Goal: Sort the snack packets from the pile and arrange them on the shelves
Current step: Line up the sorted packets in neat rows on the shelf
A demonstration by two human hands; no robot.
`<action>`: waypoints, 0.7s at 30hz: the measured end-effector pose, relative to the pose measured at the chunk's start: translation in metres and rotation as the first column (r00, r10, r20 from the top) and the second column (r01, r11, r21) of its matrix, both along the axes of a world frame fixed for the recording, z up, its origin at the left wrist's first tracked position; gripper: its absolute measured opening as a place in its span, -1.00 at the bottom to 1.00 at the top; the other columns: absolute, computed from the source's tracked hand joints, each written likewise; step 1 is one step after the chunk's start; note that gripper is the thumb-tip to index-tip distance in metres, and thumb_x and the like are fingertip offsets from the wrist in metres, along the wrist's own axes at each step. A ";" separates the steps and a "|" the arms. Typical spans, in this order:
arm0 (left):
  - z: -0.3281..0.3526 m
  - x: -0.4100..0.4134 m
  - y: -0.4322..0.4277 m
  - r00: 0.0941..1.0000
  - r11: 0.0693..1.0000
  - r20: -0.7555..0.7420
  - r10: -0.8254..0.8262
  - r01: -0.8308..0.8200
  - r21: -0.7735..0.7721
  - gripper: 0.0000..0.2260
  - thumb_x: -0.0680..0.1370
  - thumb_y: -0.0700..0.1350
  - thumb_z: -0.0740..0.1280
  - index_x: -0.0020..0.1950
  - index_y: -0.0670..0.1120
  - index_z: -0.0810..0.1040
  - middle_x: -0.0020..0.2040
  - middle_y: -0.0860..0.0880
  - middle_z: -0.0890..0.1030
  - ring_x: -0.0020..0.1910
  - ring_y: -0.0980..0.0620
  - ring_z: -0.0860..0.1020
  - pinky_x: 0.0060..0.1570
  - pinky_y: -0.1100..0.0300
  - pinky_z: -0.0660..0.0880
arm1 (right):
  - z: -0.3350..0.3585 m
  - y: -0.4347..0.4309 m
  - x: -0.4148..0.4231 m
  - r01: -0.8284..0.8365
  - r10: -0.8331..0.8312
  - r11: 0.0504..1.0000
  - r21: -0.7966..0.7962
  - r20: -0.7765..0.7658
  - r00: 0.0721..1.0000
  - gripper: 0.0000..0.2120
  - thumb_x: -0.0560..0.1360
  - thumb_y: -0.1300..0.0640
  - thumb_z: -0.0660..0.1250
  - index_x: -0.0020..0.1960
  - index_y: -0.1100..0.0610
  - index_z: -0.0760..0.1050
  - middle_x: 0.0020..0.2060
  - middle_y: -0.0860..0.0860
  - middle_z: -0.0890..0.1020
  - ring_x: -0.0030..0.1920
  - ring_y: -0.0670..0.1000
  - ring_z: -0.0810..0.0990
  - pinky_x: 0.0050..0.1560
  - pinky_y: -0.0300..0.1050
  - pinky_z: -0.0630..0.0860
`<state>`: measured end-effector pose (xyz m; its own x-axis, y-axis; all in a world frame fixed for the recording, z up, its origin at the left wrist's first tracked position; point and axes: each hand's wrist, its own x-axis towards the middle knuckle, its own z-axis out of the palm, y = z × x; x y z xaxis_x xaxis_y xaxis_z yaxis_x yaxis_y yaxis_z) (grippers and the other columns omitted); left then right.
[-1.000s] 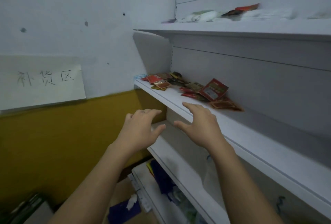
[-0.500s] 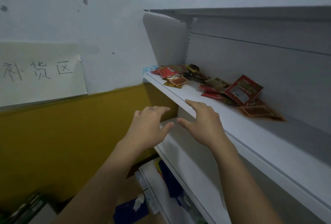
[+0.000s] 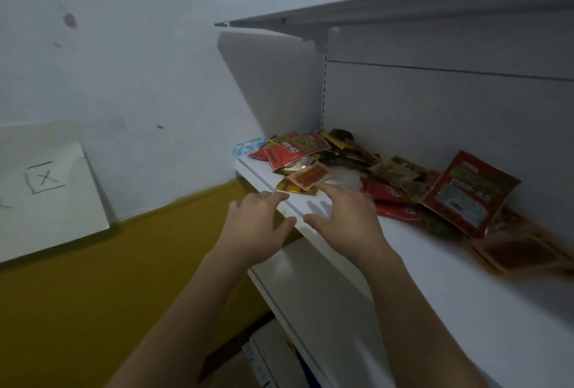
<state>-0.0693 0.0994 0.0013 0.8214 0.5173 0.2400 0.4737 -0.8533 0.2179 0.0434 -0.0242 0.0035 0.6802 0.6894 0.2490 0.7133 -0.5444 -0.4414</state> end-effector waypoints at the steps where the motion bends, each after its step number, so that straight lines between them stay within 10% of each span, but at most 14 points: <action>1: 0.000 0.008 0.008 1.000 1.000 0.000 0.004 -0.004 -0.002 -0.53 0.61 0.21 0.18 0.49 0.13 0.30 0.46 0.06 0.40 0.45 0.01 0.30 0.37 -0.05 0.23 | 0.000 0.008 0.006 -0.004 0.004 1.000 -0.008 -0.005 1.000 -0.36 0.51 -0.19 0.34 0.51 -0.07 0.24 0.45 -0.01 0.37 0.45 0.06 0.29 0.41 0.07 0.21; 21: -0.025 0.183 0.189 0.992 0.992 0.028 -0.124 0.125 -0.006 -0.45 0.58 0.16 0.29 0.50 -0.02 0.30 0.44 -0.06 0.42 0.39 -0.10 0.39 0.37 -0.08 0.36 | 0.008 0.172 0.145 0.168 -0.168 0.974 -0.154 0.019 0.986 -0.55 0.50 -0.09 0.37 0.35 -0.04 0.43 0.25 -0.01 0.57 0.25 0.11 0.51 0.28 0.13 0.45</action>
